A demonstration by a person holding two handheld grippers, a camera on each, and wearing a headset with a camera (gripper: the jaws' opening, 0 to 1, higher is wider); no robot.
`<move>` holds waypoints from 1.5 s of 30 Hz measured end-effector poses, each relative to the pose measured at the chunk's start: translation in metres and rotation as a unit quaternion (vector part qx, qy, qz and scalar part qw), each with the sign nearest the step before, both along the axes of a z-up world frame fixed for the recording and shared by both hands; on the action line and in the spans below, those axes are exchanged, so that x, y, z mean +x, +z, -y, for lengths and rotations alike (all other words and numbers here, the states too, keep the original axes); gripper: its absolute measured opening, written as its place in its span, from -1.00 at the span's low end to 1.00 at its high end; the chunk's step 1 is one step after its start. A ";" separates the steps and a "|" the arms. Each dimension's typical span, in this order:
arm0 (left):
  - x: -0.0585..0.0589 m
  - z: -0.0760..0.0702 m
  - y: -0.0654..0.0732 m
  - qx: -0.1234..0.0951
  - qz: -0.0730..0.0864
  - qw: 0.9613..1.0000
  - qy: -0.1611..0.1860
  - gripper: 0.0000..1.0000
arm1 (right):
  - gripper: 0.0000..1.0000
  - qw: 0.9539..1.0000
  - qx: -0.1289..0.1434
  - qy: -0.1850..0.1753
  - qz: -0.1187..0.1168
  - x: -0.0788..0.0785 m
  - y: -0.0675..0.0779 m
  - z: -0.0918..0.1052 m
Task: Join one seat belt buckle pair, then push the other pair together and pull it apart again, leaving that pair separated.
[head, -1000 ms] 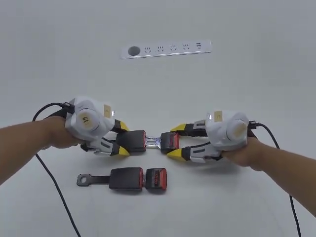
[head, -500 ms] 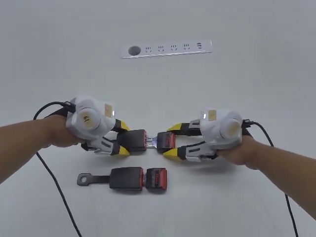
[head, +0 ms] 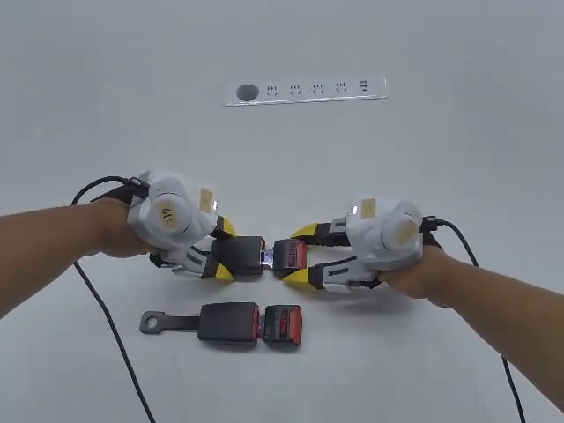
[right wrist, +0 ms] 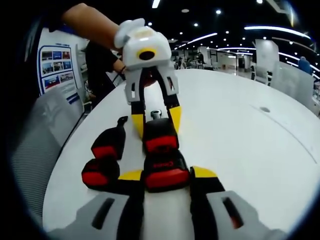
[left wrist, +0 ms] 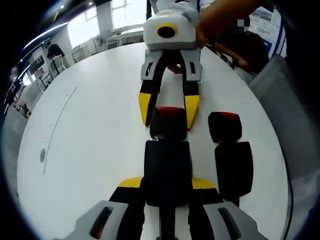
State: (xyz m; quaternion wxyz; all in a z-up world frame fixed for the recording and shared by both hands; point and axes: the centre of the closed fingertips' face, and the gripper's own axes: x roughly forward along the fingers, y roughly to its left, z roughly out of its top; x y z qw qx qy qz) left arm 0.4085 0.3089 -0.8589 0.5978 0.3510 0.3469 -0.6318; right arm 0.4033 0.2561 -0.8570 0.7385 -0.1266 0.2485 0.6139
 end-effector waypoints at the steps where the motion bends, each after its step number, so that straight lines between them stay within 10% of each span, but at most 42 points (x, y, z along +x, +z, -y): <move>1: 0.000 0.000 0.000 0.000 0.000 1.000 0.001 -0.32 | -0.29 1.000 -0.001 0.002 0.000 0.001 0.000 0.000; 45: -0.002 0.001 0.001 -0.001 -0.005 1.000 0.010 -0.32 | -0.29 0.999 -0.041 -0.004 0.015 0.006 -0.001 -0.006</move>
